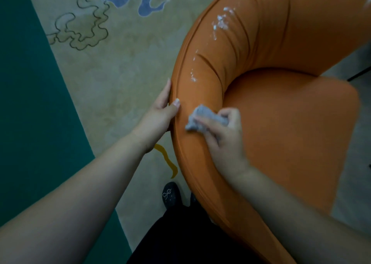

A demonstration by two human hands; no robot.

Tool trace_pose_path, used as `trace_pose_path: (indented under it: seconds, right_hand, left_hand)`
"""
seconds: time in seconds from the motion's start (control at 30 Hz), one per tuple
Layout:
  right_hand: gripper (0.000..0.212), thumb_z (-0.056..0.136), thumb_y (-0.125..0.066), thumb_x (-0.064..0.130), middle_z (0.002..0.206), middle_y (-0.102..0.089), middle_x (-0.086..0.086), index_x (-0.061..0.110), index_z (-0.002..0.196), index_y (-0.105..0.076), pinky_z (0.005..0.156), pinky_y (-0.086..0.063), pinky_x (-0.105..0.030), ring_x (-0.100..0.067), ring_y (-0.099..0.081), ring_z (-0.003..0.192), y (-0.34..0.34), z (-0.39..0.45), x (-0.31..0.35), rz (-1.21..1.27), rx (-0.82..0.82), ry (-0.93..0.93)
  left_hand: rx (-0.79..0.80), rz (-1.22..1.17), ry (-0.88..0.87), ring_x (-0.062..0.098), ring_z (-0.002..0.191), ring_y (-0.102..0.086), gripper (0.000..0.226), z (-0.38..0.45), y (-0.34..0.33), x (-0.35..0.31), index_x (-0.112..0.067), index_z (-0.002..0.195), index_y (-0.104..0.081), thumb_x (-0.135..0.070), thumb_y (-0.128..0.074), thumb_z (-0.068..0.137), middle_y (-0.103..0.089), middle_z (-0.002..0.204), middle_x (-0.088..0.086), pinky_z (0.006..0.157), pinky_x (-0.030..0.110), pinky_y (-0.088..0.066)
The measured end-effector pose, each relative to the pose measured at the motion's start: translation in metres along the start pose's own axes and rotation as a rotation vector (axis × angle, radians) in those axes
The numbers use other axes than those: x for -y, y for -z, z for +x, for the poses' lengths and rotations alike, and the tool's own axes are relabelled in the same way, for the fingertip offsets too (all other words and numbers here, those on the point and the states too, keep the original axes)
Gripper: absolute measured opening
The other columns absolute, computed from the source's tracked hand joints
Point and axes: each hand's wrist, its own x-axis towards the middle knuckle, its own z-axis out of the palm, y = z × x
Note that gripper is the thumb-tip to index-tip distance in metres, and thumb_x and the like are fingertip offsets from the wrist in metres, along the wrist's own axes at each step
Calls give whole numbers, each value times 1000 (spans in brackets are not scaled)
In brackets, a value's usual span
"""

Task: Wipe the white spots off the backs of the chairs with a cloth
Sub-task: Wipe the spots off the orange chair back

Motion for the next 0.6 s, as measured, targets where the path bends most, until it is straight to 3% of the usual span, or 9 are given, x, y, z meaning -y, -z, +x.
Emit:
trace_pose_path:
  seconds: [0.1,0.17,0.27,0.4,0.47,0.6]
  right_hand:
    - [34,85,-67,4,103,-37,-10,20,115,-69,96,-42,-27,-25,-47,99,-10,49,-7,102,-145,-155]
    - [34,88,-64,6,105,-36,-9,18,119,-67,99,-39,-21,-17,-46,98,-13,75,-13,175,-180,-201]
    - [38,89,-62,5,105,-37,-8,21,124,-62,93,-34,-4,1,-44,91,-14,89,-18,244,-202,-254]
    - [42,88,-62,11,104,-40,-3,38,120,-56,88,-35,-2,9,-45,93,-15,53,-20,278,-157,-200]
    - [42,87,-60,17,105,-39,2,44,119,-55,89,-37,-5,4,-46,96,-16,38,-18,265,-154,-189]
    - [37,84,-64,14,102,-38,-9,24,120,-64,95,-41,-25,-23,-48,97,-20,84,-13,80,-182,-73]
  left_hand:
    - [-297,117,-24,14,135,-38,48,29,-20,-9,-28,149,-28,-30,-38,102,-37,151,-2,113,31,-29]
    - [-468,227,-70,15,136,-38,45,41,-32,-11,-22,147,-36,-29,-35,102,-41,149,0,108,18,-25]
    - [-574,318,-146,15,132,-41,43,46,-38,-1,-18,143,-43,-28,-33,103,-46,145,1,94,7,-23]
    - [-624,400,-155,19,125,-49,43,47,-37,6,-20,141,-45,-31,-31,102,-54,138,1,88,9,-26]
    - [-625,423,-156,21,123,-50,43,47,-37,6,-19,141,-46,-30,-31,102,-55,136,3,85,5,-24]
    - [-623,463,-172,23,122,-51,43,47,-37,4,-17,141,-46,-28,-32,103,-57,134,7,84,6,-25]
